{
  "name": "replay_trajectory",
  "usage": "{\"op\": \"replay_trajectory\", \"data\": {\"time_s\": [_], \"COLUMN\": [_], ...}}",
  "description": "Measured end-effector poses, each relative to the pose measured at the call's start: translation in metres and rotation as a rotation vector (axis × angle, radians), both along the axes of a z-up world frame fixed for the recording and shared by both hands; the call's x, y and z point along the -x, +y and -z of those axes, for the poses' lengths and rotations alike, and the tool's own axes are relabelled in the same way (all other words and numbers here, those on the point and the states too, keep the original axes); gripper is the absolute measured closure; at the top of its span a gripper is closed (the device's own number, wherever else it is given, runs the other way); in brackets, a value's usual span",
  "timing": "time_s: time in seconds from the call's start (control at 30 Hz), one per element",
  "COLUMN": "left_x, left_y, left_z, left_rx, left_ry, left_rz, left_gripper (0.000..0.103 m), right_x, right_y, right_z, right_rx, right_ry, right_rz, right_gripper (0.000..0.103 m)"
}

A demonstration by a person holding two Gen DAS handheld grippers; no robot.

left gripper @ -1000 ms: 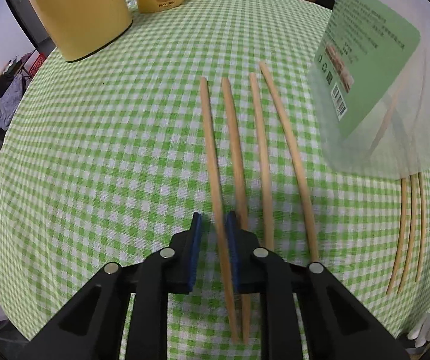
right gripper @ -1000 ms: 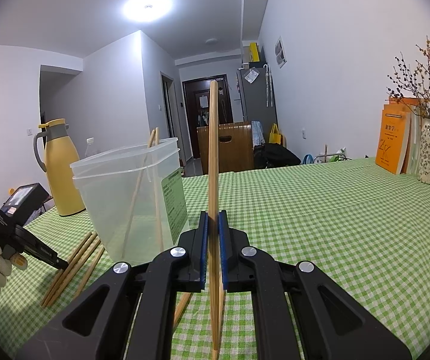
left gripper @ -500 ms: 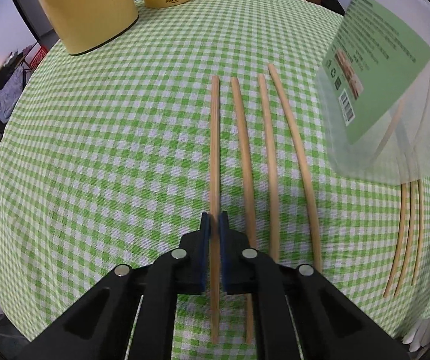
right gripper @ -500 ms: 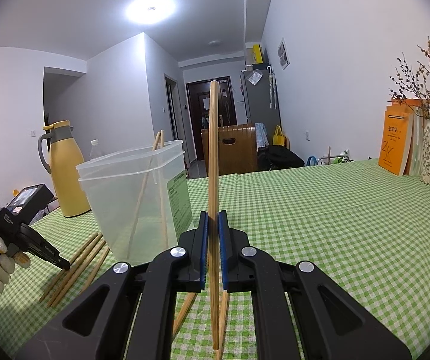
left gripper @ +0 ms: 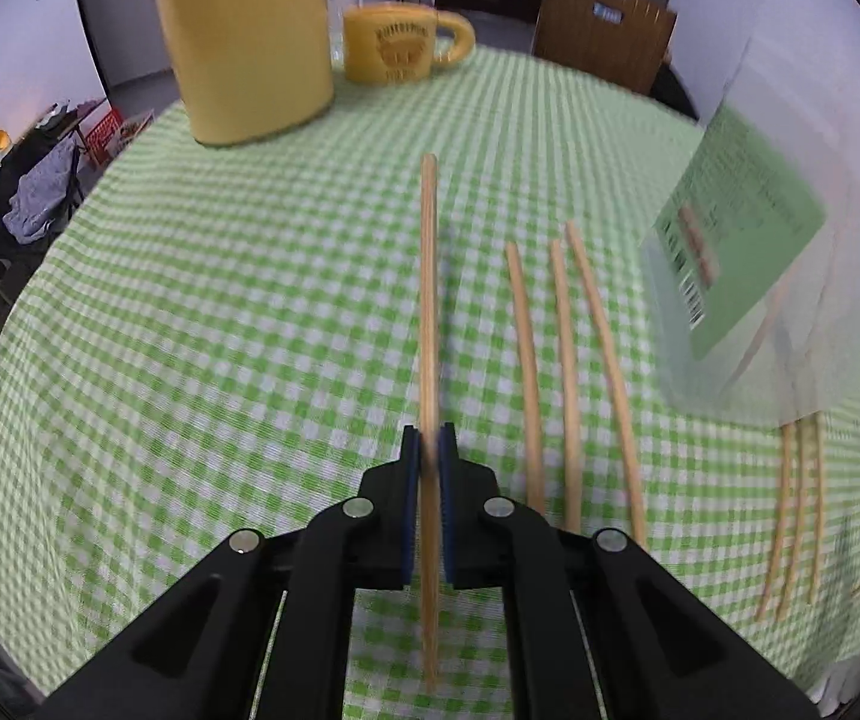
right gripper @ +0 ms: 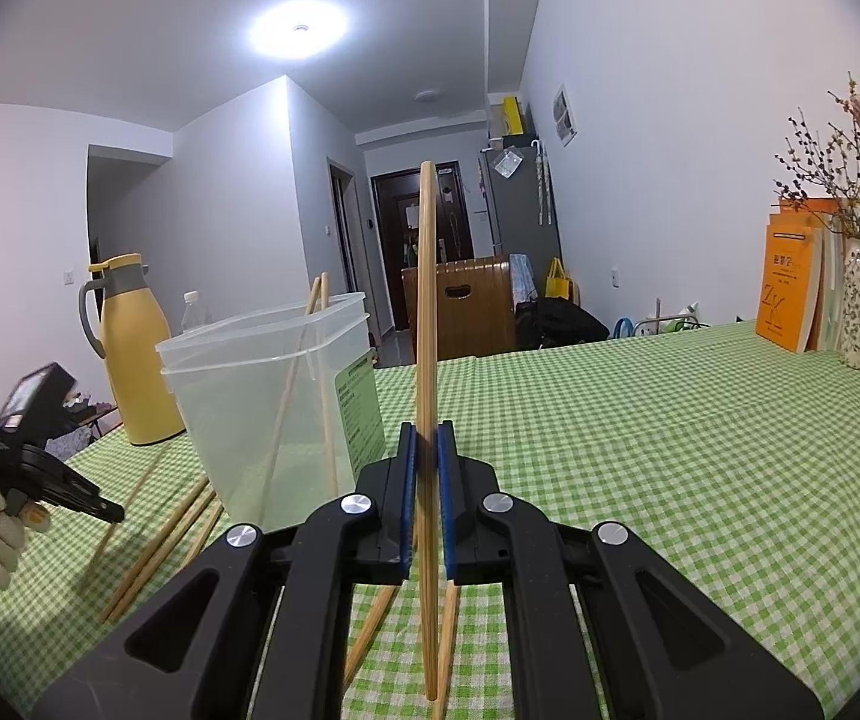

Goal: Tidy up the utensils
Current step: 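Lift the chopstick upright off the table with the left gripper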

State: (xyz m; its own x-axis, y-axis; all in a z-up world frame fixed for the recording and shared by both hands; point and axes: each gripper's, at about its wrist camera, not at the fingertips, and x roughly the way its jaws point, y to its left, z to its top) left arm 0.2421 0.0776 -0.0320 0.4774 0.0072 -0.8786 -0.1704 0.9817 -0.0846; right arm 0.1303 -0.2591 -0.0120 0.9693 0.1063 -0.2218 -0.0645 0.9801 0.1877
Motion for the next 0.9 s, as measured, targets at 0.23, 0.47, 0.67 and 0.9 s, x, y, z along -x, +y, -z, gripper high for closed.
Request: {"op": "replay_trajectory", "data": {"time_s": [0.23, 0.47, 0.67, 0.9], "left_x": [0.041, 0.052, 0.062, 0.080], "left_y": [0.001, -0.008, -0.018, -0.028], "left_z": [-0.030, -0.048, -0.067, -0.082], "left_rx": [-0.019, -0.059, -0.091, -0.079], "left_ry": [-0.181, -0.310, -0.390, -0.468], "left_rz": [-0.003, 0.015, 0.021, 0.034], "left_gripper": [0.099, 0.099, 0.099, 0.099], "right_x": [0.000, 0.000, -0.006, -0.008], "right_y": [0.002, 0.005, 0.007, 0.020], "right_z": [0.001, 0.001, 0.000, -0.005], "right_rx": [0.002, 0.024, 0.026, 0.082], "right_ry": [0.001, -0.008, 0.024, 0.047], "right_rz": [-0.008, -0.003, -0.017, -0.027], "right_gripper": [0.096, 0.096, 0.096, 0.096]}}
